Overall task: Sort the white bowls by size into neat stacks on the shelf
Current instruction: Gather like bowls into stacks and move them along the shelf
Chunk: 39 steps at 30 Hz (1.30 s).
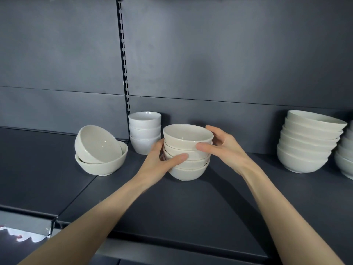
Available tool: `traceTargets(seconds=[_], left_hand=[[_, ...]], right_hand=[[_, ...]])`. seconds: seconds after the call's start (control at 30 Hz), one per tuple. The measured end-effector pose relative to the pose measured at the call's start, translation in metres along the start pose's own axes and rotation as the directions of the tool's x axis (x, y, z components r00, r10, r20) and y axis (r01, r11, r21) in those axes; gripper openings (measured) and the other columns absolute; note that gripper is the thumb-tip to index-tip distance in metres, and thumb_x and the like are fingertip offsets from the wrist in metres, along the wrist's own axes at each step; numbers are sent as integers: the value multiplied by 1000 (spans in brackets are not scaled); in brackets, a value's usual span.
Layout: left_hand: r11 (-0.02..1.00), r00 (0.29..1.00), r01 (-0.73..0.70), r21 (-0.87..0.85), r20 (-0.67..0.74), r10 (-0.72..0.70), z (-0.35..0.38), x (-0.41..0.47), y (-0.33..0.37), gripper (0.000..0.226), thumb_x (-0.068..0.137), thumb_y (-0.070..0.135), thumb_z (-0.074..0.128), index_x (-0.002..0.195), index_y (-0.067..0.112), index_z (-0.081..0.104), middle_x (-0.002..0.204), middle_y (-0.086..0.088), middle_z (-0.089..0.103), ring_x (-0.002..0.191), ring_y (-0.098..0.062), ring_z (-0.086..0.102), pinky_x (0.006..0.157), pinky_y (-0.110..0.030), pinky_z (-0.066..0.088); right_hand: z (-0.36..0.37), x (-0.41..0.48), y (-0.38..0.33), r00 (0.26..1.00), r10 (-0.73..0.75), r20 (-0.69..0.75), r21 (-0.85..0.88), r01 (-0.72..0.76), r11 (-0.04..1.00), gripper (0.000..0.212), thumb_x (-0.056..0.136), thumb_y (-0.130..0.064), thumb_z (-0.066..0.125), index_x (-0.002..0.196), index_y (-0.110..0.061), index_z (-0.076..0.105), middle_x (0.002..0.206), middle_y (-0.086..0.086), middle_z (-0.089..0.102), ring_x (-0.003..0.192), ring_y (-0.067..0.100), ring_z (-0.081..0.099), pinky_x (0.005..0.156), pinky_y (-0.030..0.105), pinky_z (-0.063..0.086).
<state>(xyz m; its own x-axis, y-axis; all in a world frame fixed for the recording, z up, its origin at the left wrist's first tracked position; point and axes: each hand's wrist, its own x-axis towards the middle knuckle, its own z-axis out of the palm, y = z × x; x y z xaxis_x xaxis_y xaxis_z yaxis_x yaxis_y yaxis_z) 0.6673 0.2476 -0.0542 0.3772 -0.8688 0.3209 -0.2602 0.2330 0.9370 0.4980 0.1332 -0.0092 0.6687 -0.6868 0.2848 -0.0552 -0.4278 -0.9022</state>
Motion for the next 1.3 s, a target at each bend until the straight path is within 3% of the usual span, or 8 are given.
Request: traceTargets(seconds=[0.17, 0.33, 0.67, 0.77, 0.9, 1.03, 1.17, 1.3], left_hand=[[1000, 1000, 7, -25, -15, -7, -1, 1, -1, 48, 74, 21, 78, 112, 35, 52, 111, 19, 64, 96, 14, 61, 76, -6, 48], [1000, 1000, -3, -14, -10, 3, -3, 2, 2, 44, 77, 15, 77, 108, 36, 54, 107, 19, 66, 93, 14, 62, 74, -6, 47], [1000, 999, 6, 26, 53, -8, -5, 1, -4, 68, 78, 29, 78, 136, 26, 44, 127, 16, 61, 115, 5, 57, 88, -10, 46], [990, 997, 19, 140, 70, -30, -9, 0, 2, 80, 70, 50, 77, 138, 31, 40, 127, 23, 59, 116, 8, 54, 93, -12, 44], [932, 988, 29, 361, 132, -82, -14, -3, 19, 54, 82, 45, 70, 128, 36, 45, 119, 26, 59, 110, 11, 55, 92, -12, 42], [760, 983, 43, 649, 107, -147, -31, 0, 41, 47, 77, 57, 69, 106, 21, 64, 102, 2, 70, 98, -13, 64, 91, -29, 49], [614, 986, 14, 789, 90, -138, -50, -3, 73, 44, 81, 46, 71, 110, 13, 65, 102, -3, 70, 96, -18, 61, 81, -27, 46], [616, 1000, -13, 788, 24, -9, -79, -13, 97, 41, 80, 36, 74, 114, 15, 65, 105, -1, 70, 97, -15, 64, 88, -25, 46]], right_hand=[[-1, 1, 3, 1000, -5, -9, 8, 5, 1000, 42, 76, -15, 78, 110, -6, 55, 117, 13, 60, 105, 16, 57, 80, 16, 51], [-2, 5, 4, 1000, 5, -9, 30, -4, 1000, 55, 75, -19, 79, 116, -34, 46, 106, -25, 57, 97, -6, 56, 71, 8, 47], [-2, 1, 4, 999, 54, 7, 7, -54, 999, 83, 76, -24, 79, 146, -18, 35, 126, -17, 51, 121, 11, 50, 87, 17, 40], [-4, 0, 0, 998, 62, 34, -32, -61, 998, 82, 75, -30, 79, 145, -21, 36, 131, -16, 49, 127, 12, 46, 95, 22, 40], [-13, 3, -12, 990, 85, 111, -221, -59, 973, 80, 69, -45, 81, 137, -23, 45, 133, -14, 50, 126, 12, 50, 101, 28, 40], [-22, 2, -38, 989, 89, 120, -427, -30, 904, 87, 68, -48, 80, 142, -22, 42, 139, -10, 47, 127, 13, 48, 102, 28, 38], [-19, 6, -66, 993, 10, 118, -585, 61, 809, 73, 75, -48, 75, 138, -22, 49, 145, -3, 45, 132, 18, 43, 97, 28, 36], [2, 11, -90, 990, -92, 110, -592, 140, 793, 62, 77, -46, 74, 131, -20, 56, 141, 0, 50, 130, 19, 46, 95, 28, 38]])
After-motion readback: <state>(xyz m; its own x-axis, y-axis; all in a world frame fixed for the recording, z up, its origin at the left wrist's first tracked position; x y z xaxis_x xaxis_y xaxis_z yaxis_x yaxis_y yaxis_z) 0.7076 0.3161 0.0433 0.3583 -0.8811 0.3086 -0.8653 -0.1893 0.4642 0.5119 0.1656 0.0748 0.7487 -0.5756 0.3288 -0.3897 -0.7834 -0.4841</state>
